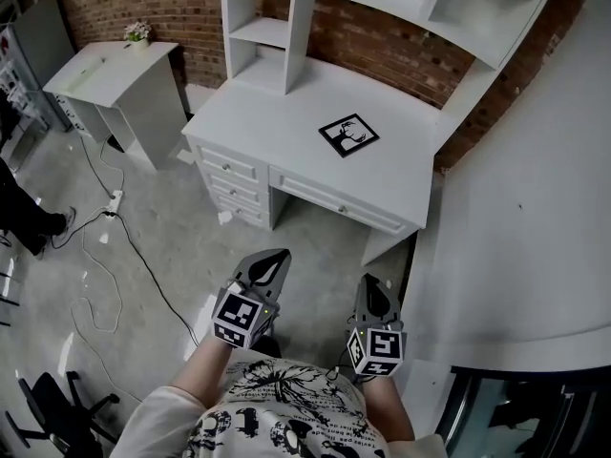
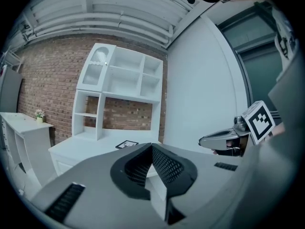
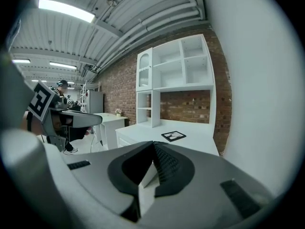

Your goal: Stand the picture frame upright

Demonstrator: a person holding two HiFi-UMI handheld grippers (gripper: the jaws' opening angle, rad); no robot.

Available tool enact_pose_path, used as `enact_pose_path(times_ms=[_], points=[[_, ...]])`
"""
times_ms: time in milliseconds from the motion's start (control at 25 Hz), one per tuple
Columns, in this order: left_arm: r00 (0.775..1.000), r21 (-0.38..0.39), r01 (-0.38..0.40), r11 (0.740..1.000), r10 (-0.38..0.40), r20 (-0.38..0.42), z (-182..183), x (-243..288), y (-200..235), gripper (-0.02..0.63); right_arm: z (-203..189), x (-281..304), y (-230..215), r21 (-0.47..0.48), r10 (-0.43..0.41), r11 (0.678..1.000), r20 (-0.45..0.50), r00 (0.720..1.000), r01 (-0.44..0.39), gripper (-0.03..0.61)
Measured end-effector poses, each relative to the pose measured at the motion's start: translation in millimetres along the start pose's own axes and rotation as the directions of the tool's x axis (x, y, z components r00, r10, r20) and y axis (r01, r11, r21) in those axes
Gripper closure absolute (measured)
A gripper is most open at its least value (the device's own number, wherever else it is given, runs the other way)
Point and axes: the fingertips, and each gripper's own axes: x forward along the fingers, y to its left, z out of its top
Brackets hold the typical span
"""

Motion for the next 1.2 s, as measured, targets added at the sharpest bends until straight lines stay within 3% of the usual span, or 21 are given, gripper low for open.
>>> enact_pose_path(times_ms=[280,560,920,1200], points=[[1.000,-0.002,0.024,1.000,-0.024,0.000,14,10,84,0.601,27,67,42,0.019,-0.023,1.000,-0.015,1.000,0.023,0.572],[1.000,-0.030,0.016,0.999,-0.017,-0.011,11,21,133,0.601,36,118,69,0.004,0.010,1.000,-0.052,0.999,-0.010,0.572],[0.999,-0.013,-0.038,0.999,0.038,-0.002,19,75,179,0.601,46,199,58,0.001,0.091,0.996,-0.048,0.995,-0.091,0.572],[0.994,-0.006,-0.102,0.995,0.102,-0.029,35,155,213,0.601,66,286,16,0.026,0.189,0.982,-0.065,0.980,-0.188,0.572]])
